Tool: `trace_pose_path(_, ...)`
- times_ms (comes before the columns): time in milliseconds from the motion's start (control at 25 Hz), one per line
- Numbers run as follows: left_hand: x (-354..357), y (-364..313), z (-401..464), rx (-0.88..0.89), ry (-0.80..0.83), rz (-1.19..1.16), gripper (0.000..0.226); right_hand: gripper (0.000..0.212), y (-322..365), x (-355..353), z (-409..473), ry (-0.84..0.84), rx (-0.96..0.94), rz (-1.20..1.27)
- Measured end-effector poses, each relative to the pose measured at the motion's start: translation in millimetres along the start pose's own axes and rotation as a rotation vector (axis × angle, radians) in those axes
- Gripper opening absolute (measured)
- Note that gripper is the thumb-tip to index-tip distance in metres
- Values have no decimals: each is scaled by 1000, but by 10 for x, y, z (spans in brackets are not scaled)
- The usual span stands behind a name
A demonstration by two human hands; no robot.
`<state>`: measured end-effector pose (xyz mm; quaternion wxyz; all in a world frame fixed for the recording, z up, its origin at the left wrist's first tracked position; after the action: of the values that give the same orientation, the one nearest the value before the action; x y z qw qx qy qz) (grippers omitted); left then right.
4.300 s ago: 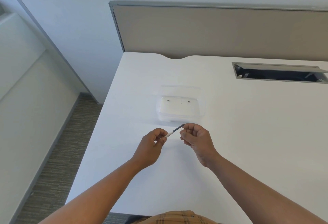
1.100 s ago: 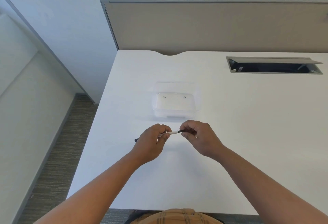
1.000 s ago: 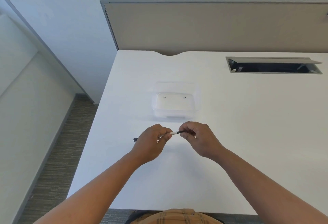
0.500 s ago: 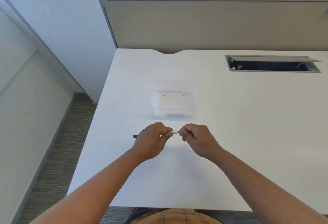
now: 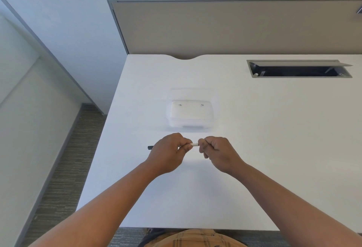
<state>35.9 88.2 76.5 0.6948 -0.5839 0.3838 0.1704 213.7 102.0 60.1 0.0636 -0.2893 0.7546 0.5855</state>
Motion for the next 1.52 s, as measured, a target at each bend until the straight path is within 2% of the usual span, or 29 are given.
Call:
trace_pose_path(120,-9,18,15,-33,6,-10,19,5,56,-31,-17,-3,-86,-7)
trace_pose_path(240,-6,25,17,-64,8,-17,18,6,104,-40,-37,-62,-171,-84)
trace_pose_path(320,-4,11,38,-55,14,-6,17,19,56,-24,-1,-48,-85,-84)
trace_pose_path(400,12,-21,61,-34,47,52,18,36,-31,-1,32,86,119,48)
trace_pose_path(480,28,-17,67,-68,76,39,19,41,-62,26,30,171,204,115)
trace_pose_path(640,30,93,66,-192,103,-83,20,6,33,-64,5,-23,-81,-14)
trace_pose_path(720,36,105,75,-204,123,-121,22,8,106,-79,-13,-71,-218,-107)
trace_pose_path(800,34,87,81,-189,119,-107,22,15,123,-64,-16,-85,-255,-211)
trace_pose_path(880,23,33,82,-151,97,-51,19,28,75,-19,-10,-41,-132,-159)
trace_pose_path(960,21,1,83,-126,98,-32,17,41,29,36,-2,63,82,56)
trace_pose_path(1040,24,35,80,-148,108,-54,19,46,1,54,-1,137,200,146)
trace_pose_path(1120,7,75,75,-178,107,-61,21,36,5,8,15,99,142,107)
trace_pose_path(1240,-14,94,80,-202,105,-67,24,3,28,-62,24,28,-8,77)
trace_pose_path(1400,-1,71,76,-193,108,-61,21,15,52,-55,23,0,-114,-66)
trace_pose_path(1520,15,34,67,-163,106,-26,18,34,5,-9,15,92,-1,3)
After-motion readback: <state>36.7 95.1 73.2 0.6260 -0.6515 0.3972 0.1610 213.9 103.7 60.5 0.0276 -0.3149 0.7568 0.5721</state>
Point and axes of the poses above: each hand's wrist, its own z-axis towards the middle knuckle, its own x-axis out of the palm, y = z × x, the point moved 6 cm from there along z, towards the middle knuckle, and after that the axes turned 9 degrees about x, right-handed, at the moved point
